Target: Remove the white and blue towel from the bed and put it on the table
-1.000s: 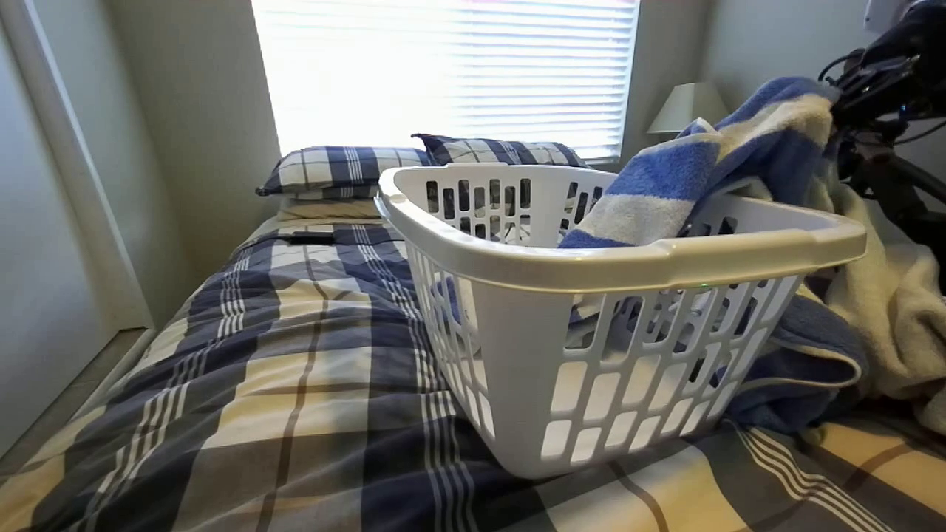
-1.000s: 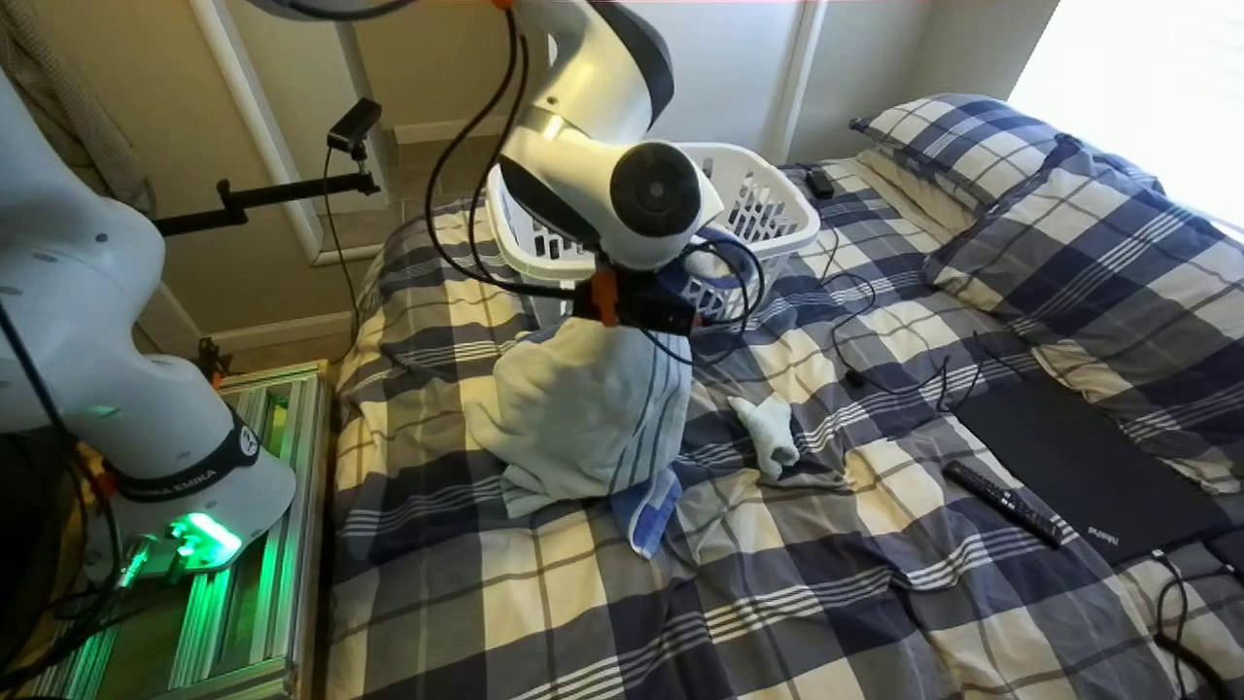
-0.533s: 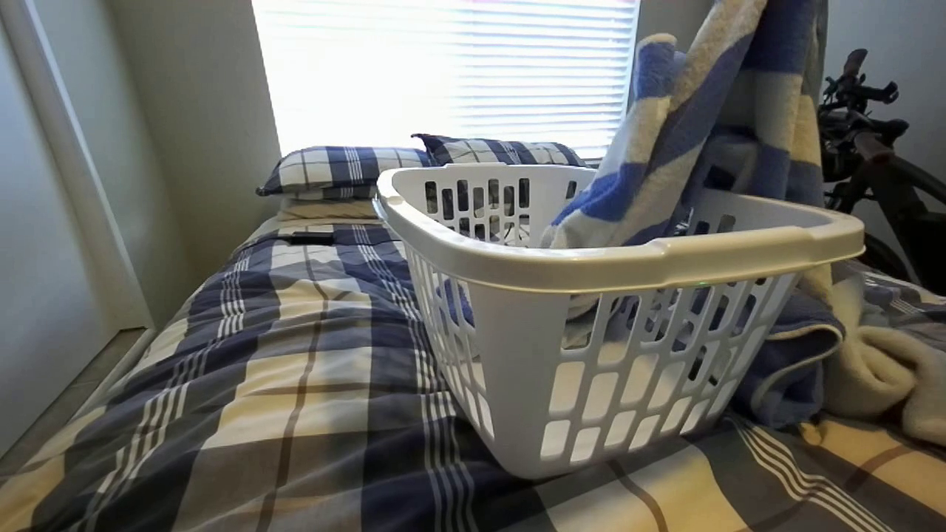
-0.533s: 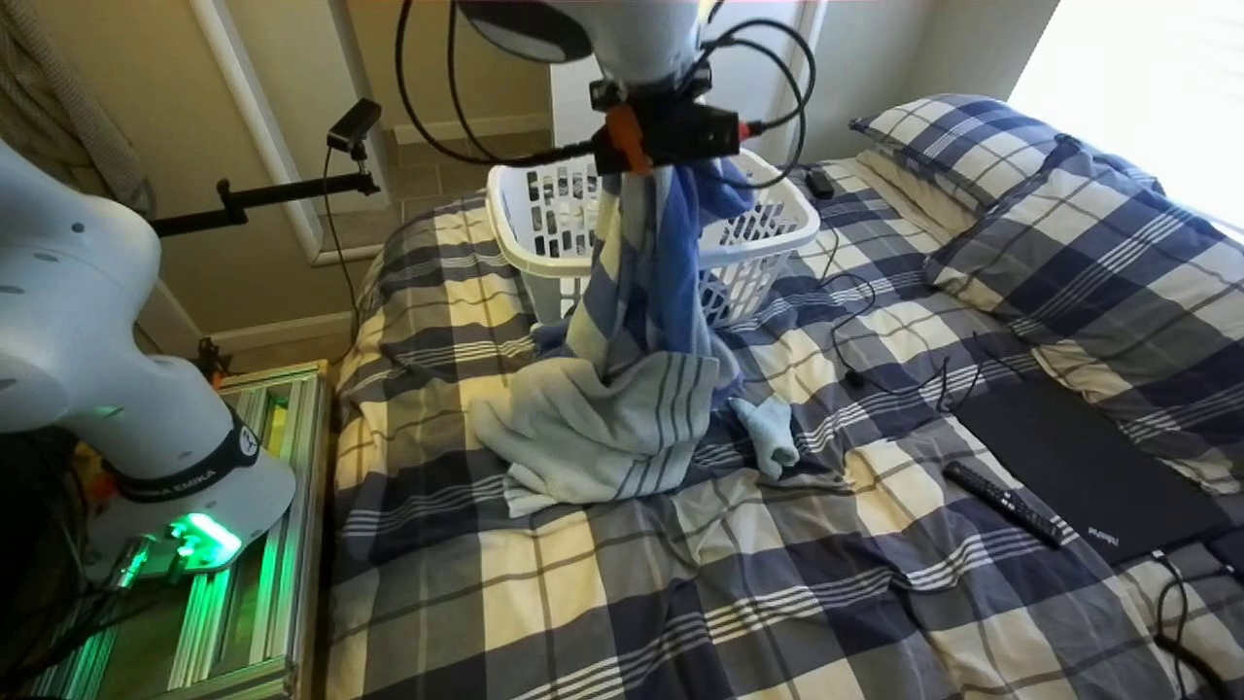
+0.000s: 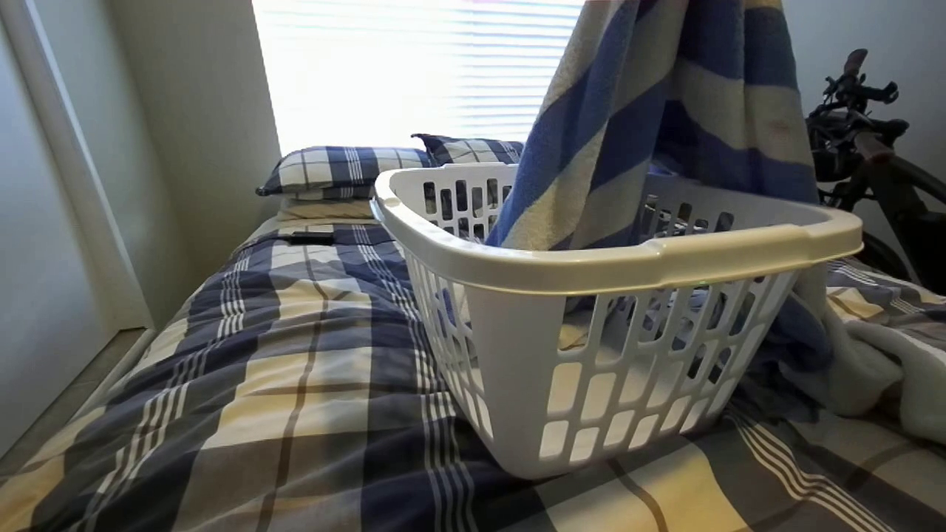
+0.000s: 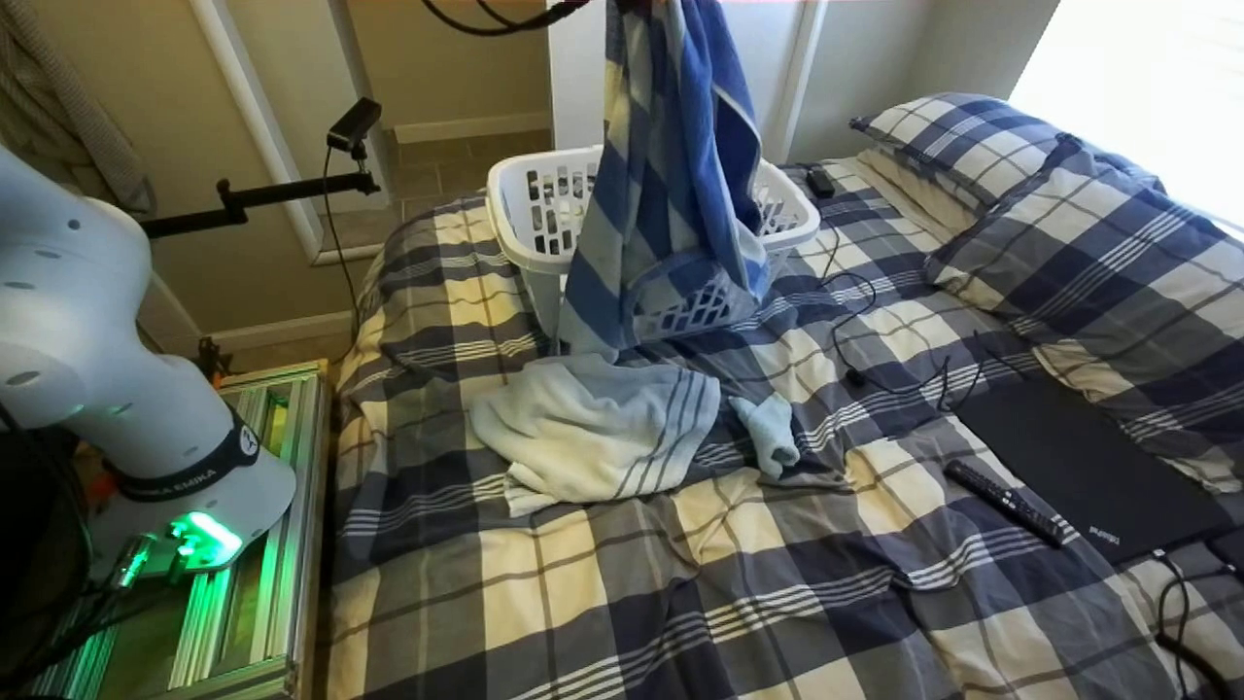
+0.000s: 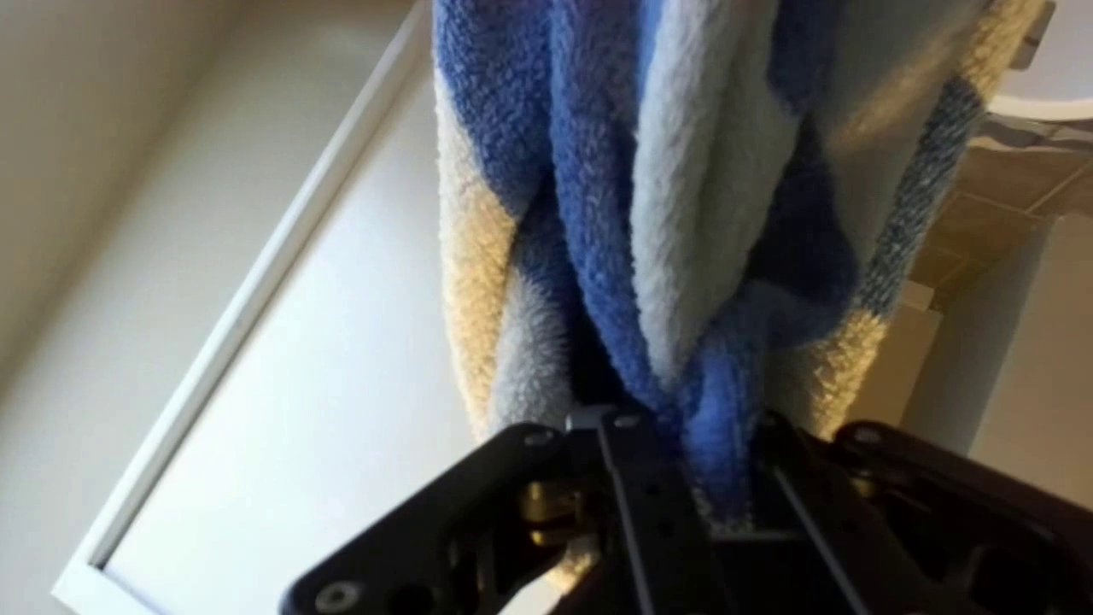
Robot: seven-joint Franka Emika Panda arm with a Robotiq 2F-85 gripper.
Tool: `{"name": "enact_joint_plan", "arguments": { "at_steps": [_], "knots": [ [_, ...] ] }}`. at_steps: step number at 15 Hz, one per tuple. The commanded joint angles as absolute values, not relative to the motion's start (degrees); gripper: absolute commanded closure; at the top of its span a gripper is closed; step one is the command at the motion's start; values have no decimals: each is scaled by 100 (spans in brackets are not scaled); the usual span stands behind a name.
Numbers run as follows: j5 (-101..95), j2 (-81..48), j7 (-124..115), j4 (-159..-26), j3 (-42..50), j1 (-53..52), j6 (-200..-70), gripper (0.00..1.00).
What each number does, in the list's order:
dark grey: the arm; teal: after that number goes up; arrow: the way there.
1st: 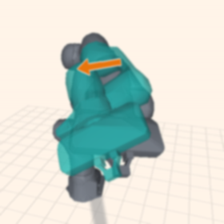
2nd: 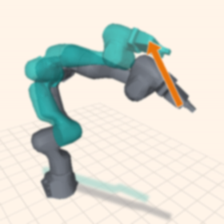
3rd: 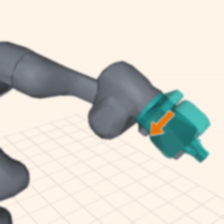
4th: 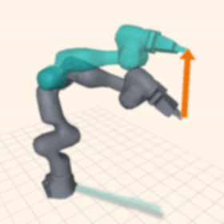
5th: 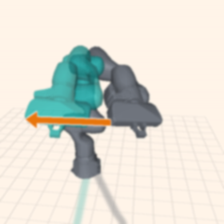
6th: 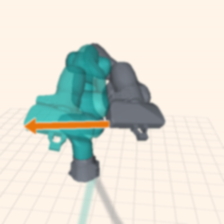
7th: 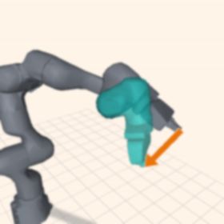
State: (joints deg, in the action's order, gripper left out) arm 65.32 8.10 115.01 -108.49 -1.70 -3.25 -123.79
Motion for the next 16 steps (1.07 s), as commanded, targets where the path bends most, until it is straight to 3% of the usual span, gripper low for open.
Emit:
{"name": "enact_joint_plan", "arguments": {
  "at_steps": [1,8,9,16],
  "knots": [
    [6520,766,11413,-10800,-197,-362,-12296,84],
    [6530,613,11394,-10739,-214,-378,-12279,84],
    [6469,524,11394,-10669,-234,-390,-12288,96],
    [6175,-828,12680,-10135,-752,-796,-12840,96]
  ]
}}
